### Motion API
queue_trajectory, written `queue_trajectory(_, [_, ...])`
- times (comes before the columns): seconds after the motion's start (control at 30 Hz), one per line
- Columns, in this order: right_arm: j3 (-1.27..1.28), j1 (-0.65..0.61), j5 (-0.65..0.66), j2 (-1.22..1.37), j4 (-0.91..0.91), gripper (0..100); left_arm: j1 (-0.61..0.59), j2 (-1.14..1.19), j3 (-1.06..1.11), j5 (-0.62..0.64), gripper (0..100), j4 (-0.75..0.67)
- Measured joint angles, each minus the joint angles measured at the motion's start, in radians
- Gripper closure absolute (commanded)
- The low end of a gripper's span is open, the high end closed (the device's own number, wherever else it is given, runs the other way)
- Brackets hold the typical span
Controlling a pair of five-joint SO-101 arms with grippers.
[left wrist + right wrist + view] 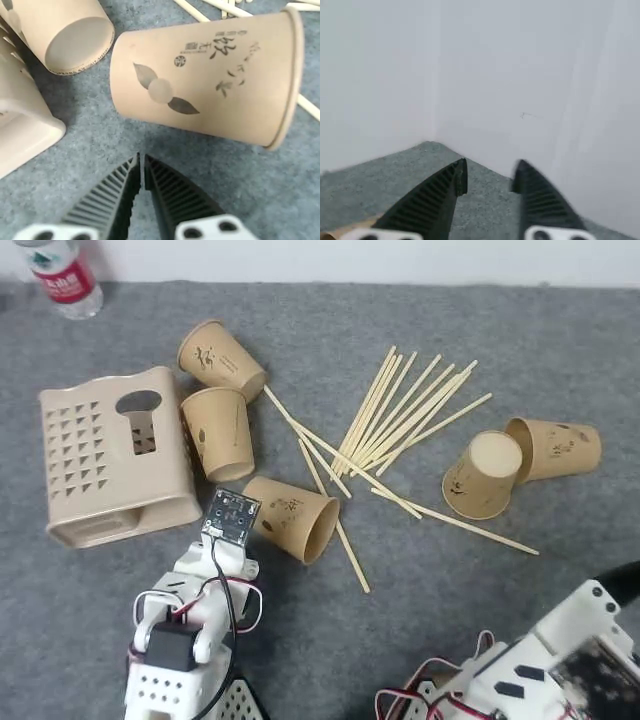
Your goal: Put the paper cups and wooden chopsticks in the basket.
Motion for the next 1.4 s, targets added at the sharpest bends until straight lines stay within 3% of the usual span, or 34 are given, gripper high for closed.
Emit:
queue_trajectory(0.13, [0.000,0.000,0.084,0.000,-0.003,93.3,0.000,0.000,0.000,0.000,99,0.000])
queue_trajectory(0.3, [0.000,0.000,0.089,0.000,-0.003,67.6,0.000,0.000,0.000,0.000,99,0.000])
queue_trajectory(0.37, [0.000,0.000,0.068,0.000,0.015,61.9,0.000,0.000,0.000,0.000,99,0.000])
queue_trajectory(0.57, [0.000,0.000,-0.031,0.000,0.041,66.6,0.000,0.000,0.000,0.000,95,-0.025])
queue_trajectory(0.63, [0.000,0.000,-0.031,0.000,0.041,76.2,0.000,0.000,0.000,0.000,93,-0.026])
queue_trajectory(0.7, [0.000,0.000,-0.031,0.000,0.058,95.8,0.000,0.000,0.000,0.000,92,-0.026])
queue_trajectory(0.73, [0.000,0.000,-0.014,0.000,0.066,99.8,0.000,0.000,0.000,0.000,92,-0.026])
queue_trajectory(0.8, [0.000,0.000,0.043,0.000,0.068,94.6,0.000,0.000,0.000,0.000,92,-0.026])
queue_trajectory(0.87, [0.006,0.000,0.097,0.000,0.069,99.8,0.000,0.000,0.000,0.000,92,-0.026])
queue_trajectory(1.1, [0.063,-0.002,0.120,0.000,0.069,99.1,-0.043,0.000,0.000,0.000,92,-0.026])
queue_trajectory(1.2, [0.123,-0.104,0.117,0.002,0.038,99.1,-0.052,0.000,0.000,0.000,92,-0.026])
queue_trajectory(1.4, [0.433,-0.562,0.060,0.008,-0.064,99.1,-0.057,0.000,0.000,0.000,92,-0.026])
